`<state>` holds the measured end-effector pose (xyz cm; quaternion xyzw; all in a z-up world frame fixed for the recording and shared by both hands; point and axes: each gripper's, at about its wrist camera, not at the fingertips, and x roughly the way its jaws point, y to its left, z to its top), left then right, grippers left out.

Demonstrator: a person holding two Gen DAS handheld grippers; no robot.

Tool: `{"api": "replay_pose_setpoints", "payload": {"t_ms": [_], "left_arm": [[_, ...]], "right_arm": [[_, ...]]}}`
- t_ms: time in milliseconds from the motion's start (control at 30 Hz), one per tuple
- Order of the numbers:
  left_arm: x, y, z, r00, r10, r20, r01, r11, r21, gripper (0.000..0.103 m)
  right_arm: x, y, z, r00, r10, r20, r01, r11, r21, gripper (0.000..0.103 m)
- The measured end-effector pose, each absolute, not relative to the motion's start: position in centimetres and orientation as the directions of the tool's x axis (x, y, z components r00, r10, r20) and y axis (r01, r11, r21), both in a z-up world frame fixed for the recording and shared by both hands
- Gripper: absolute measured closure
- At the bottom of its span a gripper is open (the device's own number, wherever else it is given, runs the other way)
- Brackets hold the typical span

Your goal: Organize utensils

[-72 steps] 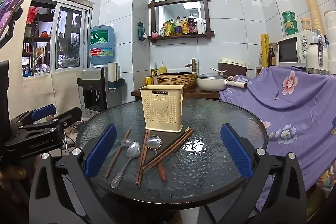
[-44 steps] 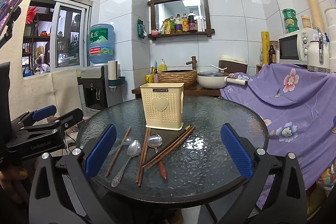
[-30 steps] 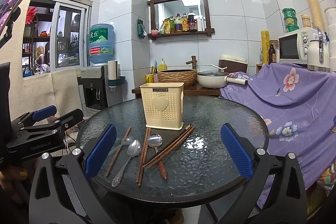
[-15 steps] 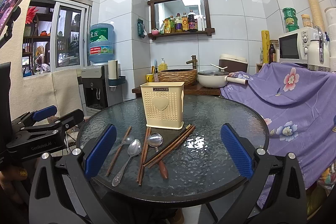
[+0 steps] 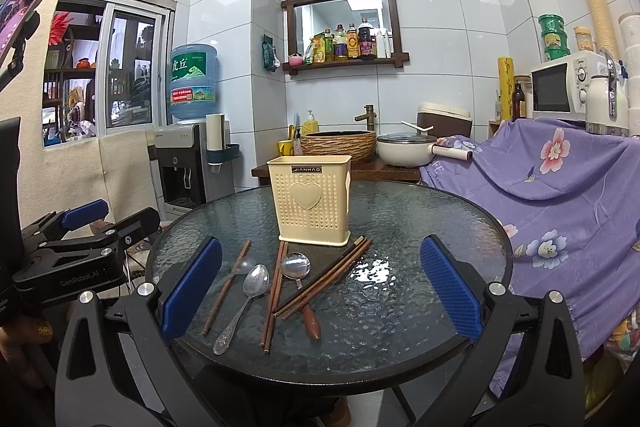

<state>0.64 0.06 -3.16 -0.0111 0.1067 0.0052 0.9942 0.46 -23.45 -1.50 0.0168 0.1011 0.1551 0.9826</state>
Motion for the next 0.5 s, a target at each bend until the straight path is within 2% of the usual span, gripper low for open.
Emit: {"api": "replay_pose_setpoints", "payload": {"t_ms": [500], "left_arm": [[0.72,-0.09,-3.15,0.975,0.007,-0.221,-0.012,1.000,-0.019,0.006]], "right_arm": [[0.76,-23.25,-2.02,0.931,0.309,-0.196,-0.301,0.951,0.067,0.005]]}}
